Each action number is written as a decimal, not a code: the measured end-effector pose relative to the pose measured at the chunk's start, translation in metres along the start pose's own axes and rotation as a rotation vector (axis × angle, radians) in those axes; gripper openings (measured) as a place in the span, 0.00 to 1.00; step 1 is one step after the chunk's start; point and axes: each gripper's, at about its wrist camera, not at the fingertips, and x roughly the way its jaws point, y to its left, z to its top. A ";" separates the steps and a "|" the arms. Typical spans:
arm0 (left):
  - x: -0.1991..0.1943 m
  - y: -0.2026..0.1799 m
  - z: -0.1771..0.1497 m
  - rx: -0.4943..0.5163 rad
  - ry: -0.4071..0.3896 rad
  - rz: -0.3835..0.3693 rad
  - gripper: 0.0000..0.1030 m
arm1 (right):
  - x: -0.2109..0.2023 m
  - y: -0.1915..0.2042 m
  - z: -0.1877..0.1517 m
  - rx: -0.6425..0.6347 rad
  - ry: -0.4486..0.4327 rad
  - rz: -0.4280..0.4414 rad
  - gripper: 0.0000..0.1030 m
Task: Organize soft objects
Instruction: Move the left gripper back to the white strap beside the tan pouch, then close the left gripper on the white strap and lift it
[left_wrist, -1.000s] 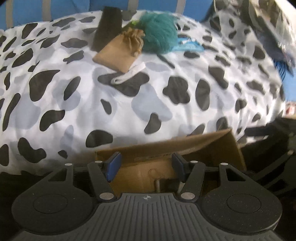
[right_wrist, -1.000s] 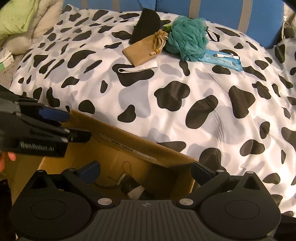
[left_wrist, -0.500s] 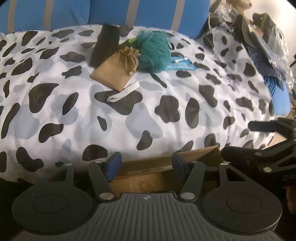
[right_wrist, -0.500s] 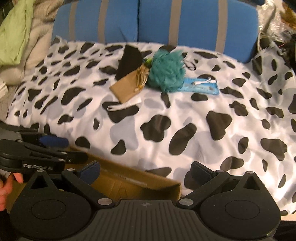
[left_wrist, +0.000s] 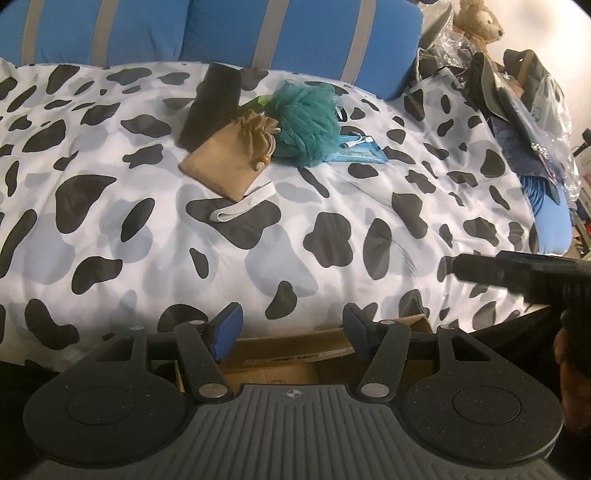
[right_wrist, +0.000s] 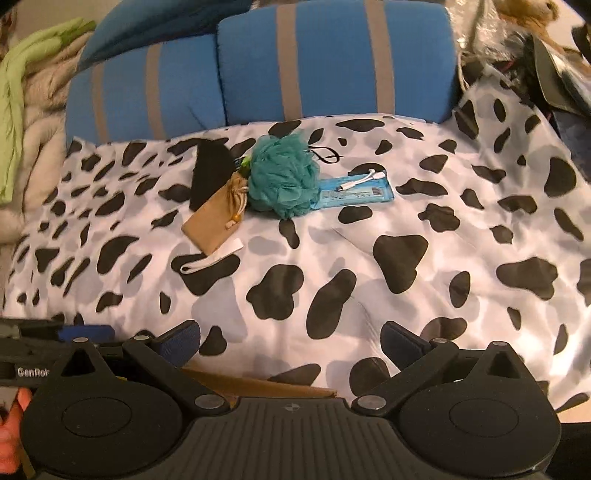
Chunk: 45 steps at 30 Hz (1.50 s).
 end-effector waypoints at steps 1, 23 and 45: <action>0.001 -0.001 0.000 0.004 0.006 0.012 0.57 | 0.001 -0.002 0.001 0.011 -0.005 0.002 1.00; 0.037 0.000 0.031 0.209 -0.068 0.179 0.57 | 0.027 -0.018 0.041 -0.023 -0.024 0.002 1.00; 0.135 0.020 0.080 0.395 0.054 0.076 0.51 | 0.070 -0.040 0.078 -0.104 -0.026 -0.095 1.00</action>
